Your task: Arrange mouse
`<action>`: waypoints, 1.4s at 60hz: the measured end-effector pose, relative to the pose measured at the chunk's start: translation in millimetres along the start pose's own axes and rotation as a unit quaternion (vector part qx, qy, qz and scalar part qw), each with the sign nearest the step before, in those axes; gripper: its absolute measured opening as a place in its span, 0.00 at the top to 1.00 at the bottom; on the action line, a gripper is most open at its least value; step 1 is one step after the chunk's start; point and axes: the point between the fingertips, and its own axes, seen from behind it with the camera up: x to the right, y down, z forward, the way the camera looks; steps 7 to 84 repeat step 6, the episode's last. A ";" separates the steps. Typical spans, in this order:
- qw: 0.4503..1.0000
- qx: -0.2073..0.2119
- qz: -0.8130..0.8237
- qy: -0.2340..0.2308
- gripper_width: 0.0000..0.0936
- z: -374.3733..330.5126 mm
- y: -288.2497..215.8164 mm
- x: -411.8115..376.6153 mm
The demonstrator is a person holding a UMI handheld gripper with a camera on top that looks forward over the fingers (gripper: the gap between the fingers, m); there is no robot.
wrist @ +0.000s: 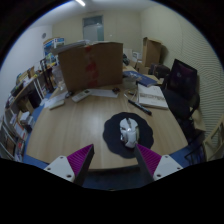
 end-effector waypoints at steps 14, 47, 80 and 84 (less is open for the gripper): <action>1.000 0.001 0.028 -0.002 0.11 -39.6 10.4 -26.7; 1.000 0.001 0.028 -0.002 0.11 -39.6 10.4 -26.7; 1.000 0.001 0.028 -0.002 0.11 -39.6 10.4 -26.7; 1.000 0.001 0.028 -0.002 0.11 -39.6 10.4 -26.7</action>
